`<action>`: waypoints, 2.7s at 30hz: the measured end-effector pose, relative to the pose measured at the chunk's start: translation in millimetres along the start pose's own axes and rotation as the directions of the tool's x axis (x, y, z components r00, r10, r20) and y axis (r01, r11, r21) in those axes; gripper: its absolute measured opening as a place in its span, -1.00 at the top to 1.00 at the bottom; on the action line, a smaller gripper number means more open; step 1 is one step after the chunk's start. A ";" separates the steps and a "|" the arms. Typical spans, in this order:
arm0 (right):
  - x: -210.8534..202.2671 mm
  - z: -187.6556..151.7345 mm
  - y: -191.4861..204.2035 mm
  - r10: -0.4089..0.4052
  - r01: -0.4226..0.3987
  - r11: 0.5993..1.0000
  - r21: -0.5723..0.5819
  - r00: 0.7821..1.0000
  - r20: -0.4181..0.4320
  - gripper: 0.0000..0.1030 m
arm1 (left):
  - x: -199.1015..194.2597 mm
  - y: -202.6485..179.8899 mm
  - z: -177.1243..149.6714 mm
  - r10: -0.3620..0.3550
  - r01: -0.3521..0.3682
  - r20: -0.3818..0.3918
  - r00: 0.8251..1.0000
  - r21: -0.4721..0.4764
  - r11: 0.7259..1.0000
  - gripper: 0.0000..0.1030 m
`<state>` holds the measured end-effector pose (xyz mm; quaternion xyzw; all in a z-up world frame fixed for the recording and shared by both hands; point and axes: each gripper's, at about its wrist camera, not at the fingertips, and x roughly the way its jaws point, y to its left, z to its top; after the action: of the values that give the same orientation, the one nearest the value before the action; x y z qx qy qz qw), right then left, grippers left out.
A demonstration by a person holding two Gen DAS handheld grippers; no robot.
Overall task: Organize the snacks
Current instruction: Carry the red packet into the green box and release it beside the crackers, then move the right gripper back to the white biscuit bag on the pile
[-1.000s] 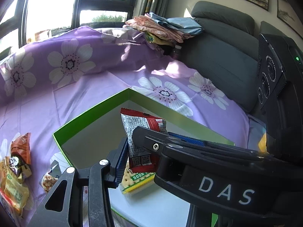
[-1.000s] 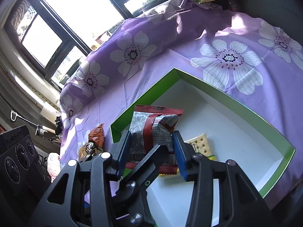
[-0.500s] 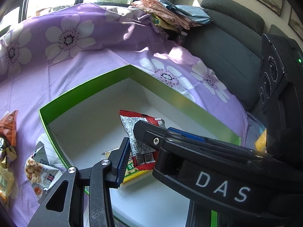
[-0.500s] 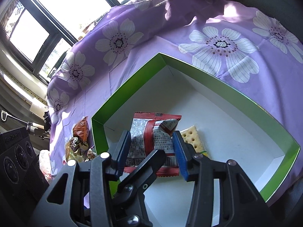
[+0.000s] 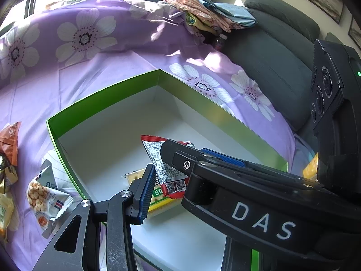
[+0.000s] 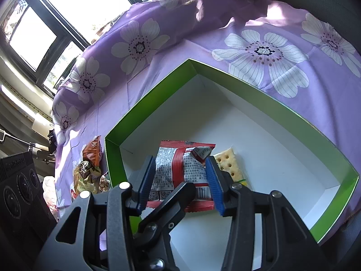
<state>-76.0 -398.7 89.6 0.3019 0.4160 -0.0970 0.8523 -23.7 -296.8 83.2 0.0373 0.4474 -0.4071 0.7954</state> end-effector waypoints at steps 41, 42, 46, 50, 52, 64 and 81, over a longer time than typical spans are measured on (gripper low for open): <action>6.5 0.2 4.6 -0.027 0.027 1.000 0.011 1.000 0.005 -0.37 | -46.3 29.7 -18.1 0.130 -0.135 0.110 0.985 0.039 0.990 0.18; 5.0 0.0 6.5 -0.025 0.025 1.000 0.007 1.000 0.013 -0.39 | -55.3 33.5 -19.6 0.130 -0.135 0.124 0.984 0.027 0.990 0.18; 3.2 -2.3 17.7 0.054 -0.053 0.998 -0.018 0.998 0.027 -0.70 | -85.1 56.4 -28.9 0.204 -0.202 0.155 0.967 -0.030 0.979 -0.20; 0.1 -5.6 34.9 0.034 -0.031 0.999 -0.045 0.997 0.070 -0.82 | -112.6 90.4 -46.7 0.288 -0.273 0.154 0.945 -0.113 0.955 -0.30; -1.8 -7.0 44.6 0.037 -0.030 0.997 -0.072 0.995 0.094 -0.86 | -128.1 110.3 -57.7 0.333 -0.309 0.135 0.933 -0.173 0.935 -0.40; 5.8 -27.5 110.8 0.146 -0.119 0.963 -0.241 0.985 0.096 -0.99 | -194.2 237.6 -144.5 0.631 -0.519 0.047 0.775 -0.523 0.676 -0.67; 106.9 -90.5 275.2 0.172 -0.324 0.804 -0.499 0.929 -0.327 -0.38 | -174.1 283.2 -163.8 0.355 -0.231 0.042 0.934 -0.688 0.688 -0.60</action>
<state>47.6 -115.8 84.2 0.1098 0.4929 0.1799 0.8442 10.9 68.1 28.3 -0.2166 0.4819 -0.0866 0.8446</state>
